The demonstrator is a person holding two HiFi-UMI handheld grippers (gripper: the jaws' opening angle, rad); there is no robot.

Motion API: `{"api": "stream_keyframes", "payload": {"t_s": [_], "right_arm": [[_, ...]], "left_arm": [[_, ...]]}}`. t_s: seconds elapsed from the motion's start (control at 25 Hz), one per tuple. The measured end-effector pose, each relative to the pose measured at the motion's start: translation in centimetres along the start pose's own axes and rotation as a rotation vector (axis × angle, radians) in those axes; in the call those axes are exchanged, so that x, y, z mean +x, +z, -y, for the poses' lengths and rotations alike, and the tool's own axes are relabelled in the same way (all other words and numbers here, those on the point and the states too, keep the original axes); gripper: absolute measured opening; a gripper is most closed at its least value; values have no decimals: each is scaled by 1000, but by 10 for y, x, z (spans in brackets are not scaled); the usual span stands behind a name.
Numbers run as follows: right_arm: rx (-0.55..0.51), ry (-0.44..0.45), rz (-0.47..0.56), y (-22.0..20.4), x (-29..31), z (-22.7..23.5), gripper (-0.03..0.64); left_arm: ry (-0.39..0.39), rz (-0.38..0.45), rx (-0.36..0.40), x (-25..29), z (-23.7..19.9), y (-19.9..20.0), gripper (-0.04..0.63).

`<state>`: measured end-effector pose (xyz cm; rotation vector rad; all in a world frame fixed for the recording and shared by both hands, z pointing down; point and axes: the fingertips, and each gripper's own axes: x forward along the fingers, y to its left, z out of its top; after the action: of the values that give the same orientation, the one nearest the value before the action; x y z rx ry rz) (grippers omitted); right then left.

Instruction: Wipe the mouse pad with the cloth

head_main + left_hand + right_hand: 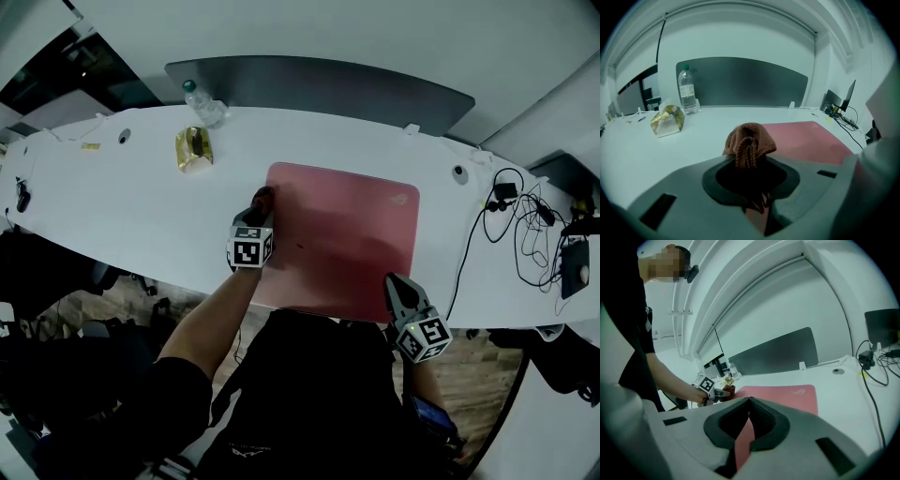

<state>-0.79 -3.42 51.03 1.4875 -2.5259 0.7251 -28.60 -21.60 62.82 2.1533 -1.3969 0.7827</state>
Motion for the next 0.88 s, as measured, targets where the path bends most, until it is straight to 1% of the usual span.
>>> {"api": "stream_keyframes", "payload": {"t_s": [0.36, 0.68, 0.88], "right_arm": [[23, -23, 0, -2, -26, 26, 26], [48, -21, 1, -6, -43, 52, 25], [59, -17, 7, -4, -51, 70, 25]], "left_arm": [[-35, -19, 74, 14, 50, 4, 89], [-52, -29, 84, 26, 95, 10, 90], [-78, -36, 89, 34, 131, 15, 91]]}}
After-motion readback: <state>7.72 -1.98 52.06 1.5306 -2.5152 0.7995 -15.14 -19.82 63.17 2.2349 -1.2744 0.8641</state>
